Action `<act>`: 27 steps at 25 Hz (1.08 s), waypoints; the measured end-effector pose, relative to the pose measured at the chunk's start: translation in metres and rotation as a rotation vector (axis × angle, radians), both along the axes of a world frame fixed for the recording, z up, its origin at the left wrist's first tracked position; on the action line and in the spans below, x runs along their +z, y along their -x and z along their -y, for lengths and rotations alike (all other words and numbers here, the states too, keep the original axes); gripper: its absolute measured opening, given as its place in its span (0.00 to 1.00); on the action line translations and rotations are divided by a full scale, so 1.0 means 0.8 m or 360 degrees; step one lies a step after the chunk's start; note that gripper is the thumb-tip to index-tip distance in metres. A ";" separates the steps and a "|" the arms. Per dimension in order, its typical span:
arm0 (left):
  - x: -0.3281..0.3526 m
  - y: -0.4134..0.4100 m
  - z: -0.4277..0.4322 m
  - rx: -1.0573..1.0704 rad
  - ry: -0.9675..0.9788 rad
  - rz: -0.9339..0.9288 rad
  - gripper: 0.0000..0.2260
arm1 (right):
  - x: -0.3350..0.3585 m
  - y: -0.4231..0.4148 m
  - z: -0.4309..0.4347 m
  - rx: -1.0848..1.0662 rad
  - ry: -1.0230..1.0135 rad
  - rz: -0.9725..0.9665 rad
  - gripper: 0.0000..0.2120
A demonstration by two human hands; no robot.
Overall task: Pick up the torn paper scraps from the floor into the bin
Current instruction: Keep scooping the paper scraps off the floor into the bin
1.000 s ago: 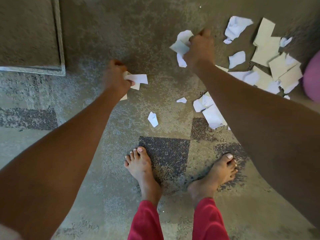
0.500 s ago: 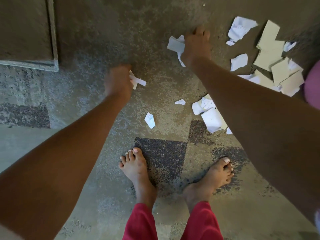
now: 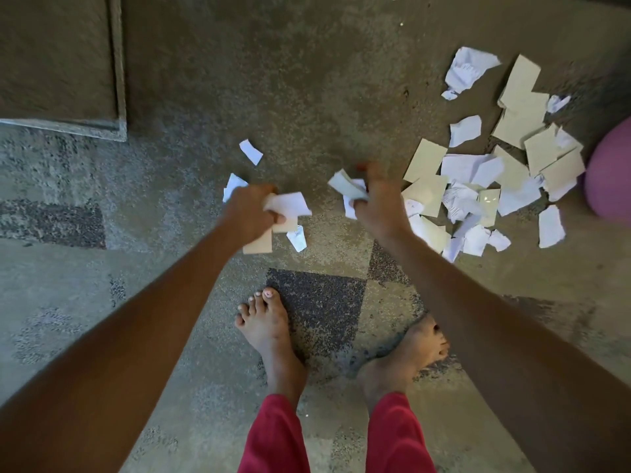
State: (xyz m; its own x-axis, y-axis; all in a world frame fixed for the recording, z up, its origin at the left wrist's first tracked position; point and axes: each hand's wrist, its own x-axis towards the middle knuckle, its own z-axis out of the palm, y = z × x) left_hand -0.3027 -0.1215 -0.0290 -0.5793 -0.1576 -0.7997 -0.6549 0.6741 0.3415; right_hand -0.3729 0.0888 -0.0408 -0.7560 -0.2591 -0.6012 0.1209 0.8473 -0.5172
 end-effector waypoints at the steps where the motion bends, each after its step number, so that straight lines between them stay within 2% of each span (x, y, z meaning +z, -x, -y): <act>1: 0.001 -0.015 -0.013 -0.0001 -0.0014 0.0008 0.21 | -0.001 -0.014 -0.003 0.0100 -0.0082 -0.0019 0.23; 4: -0.002 -0.051 -0.045 0.0017 -0.0017 0.0054 0.24 | -0.010 -0.040 -0.008 0.0357 -0.0309 -0.0108 0.24; 6: -0.008 -0.063 -0.060 -0.0046 0.0074 0.0073 0.25 | -0.021 -0.045 -0.013 0.0484 -0.0412 -0.0190 0.21; 10: -0.020 -0.079 -0.075 -0.0383 0.0348 -0.0085 0.21 | -0.041 -0.046 -0.025 0.0910 -0.0554 -0.0558 0.13; 12: -0.023 -0.086 -0.078 -0.0600 0.0400 -0.0186 0.18 | -0.044 -0.042 -0.029 0.1026 -0.0557 -0.0586 0.12; 14: -0.025 -0.091 -0.076 -0.0655 0.0390 -0.0247 0.16 | -0.042 -0.038 -0.029 0.1023 -0.0489 -0.0534 0.12; 17: -0.029 -0.088 -0.067 -0.0453 0.0306 -0.0219 0.12 | -0.029 -0.031 -0.014 0.0899 -0.0455 -0.0470 0.11; 20: -0.025 -0.081 -0.038 -0.0055 0.0355 -0.0310 0.10 | -0.014 -0.019 0.025 0.0912 -0.0347 -0.0438 0.15; 23: -0.013 -0.073 0.003 0.0228 0.0481 -0.0420 0.10 | -0.007 -0.006 0.083 0.1133 -0.0200 -0.0528 0.16; 27: -0.008 -0.065 0.037 0.0262 0.0589 -0.0394 0.09 | -0.013 0.011 0.161 0.1436 -0.0232 -0.0558 0.15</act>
